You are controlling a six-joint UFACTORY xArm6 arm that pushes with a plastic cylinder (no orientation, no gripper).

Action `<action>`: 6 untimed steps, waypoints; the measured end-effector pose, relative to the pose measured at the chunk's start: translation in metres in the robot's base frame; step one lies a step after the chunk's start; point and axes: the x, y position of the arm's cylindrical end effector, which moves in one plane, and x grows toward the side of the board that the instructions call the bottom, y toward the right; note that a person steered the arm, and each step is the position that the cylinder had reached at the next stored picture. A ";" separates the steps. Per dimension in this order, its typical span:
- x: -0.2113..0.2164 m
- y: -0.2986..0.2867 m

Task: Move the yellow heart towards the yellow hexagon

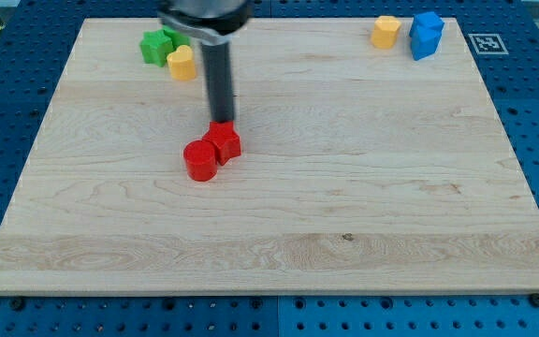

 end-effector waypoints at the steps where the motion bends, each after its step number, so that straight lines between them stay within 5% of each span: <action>1: -0.021 -0.056; 2: -0.075 -0.079; 6: -0.096 -0.056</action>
